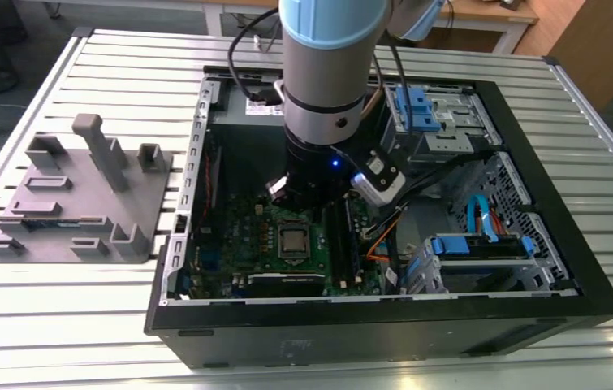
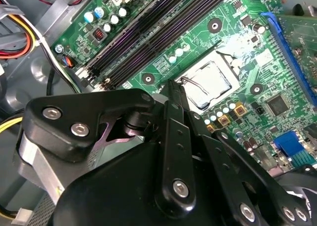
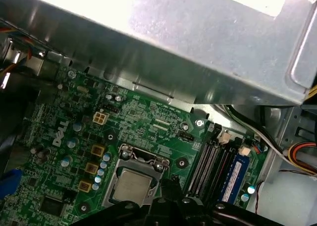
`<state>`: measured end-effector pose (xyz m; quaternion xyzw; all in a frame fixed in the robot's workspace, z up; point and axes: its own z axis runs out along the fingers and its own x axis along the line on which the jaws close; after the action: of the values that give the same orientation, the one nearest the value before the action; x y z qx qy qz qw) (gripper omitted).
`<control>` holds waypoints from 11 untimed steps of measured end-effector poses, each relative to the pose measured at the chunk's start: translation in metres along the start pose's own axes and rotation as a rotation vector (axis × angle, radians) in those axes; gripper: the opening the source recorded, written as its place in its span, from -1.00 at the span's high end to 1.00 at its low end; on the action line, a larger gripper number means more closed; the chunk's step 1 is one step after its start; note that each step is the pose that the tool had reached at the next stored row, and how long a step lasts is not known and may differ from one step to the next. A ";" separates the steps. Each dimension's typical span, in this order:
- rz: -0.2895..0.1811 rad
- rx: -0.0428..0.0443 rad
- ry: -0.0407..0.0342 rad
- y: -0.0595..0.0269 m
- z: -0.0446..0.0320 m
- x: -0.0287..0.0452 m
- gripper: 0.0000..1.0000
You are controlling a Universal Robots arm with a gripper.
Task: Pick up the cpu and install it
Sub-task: 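Install the first cpu locking lever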
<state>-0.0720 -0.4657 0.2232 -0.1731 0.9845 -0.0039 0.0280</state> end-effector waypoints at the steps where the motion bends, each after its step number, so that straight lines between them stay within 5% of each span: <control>1: 0.000 0.0004 0.0002 -0.0006 0.0003 0.0003 0.79; 11: -0.001 0.0120 0.0044 -0.0060 0.0044 0.0026 0.79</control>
<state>-0.0721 -0.4723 0.2188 -0.1733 0.9845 -0.0102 0.0268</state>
